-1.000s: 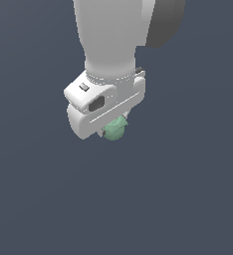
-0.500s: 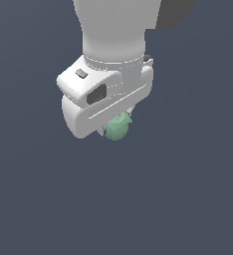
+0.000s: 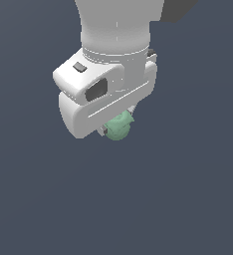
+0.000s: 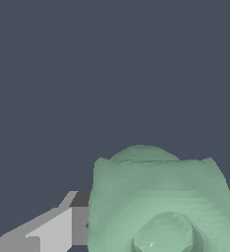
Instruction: Pick up the object and move it to a goal position.
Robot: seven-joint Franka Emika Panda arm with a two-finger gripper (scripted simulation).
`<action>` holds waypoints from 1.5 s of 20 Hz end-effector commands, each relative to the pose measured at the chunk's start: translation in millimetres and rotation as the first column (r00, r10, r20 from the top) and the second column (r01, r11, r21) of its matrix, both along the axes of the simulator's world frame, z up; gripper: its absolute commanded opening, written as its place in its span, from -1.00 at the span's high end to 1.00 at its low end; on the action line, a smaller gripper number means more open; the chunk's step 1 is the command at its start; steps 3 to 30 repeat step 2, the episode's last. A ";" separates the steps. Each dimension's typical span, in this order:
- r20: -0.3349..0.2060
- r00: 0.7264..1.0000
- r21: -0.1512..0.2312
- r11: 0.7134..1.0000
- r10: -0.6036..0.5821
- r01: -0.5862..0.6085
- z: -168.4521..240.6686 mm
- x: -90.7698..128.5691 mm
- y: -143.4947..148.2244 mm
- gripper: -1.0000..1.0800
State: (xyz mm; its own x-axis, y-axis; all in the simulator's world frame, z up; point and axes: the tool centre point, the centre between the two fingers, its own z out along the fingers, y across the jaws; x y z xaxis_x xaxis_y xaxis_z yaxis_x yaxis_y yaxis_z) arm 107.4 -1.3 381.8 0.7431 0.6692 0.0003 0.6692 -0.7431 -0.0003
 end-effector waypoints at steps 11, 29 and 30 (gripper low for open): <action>0.000 1.000 0.000 1.000 0.000 0.000 1.3 0.8 0.1 1.00; 0.000 1.000 0.000 1.000 0.000 0.000 1.3 0.8 0.1 1.00; 0.000 1.000 0.000 1.000 0.000 0.000 1.3 0.8 0.1 1.00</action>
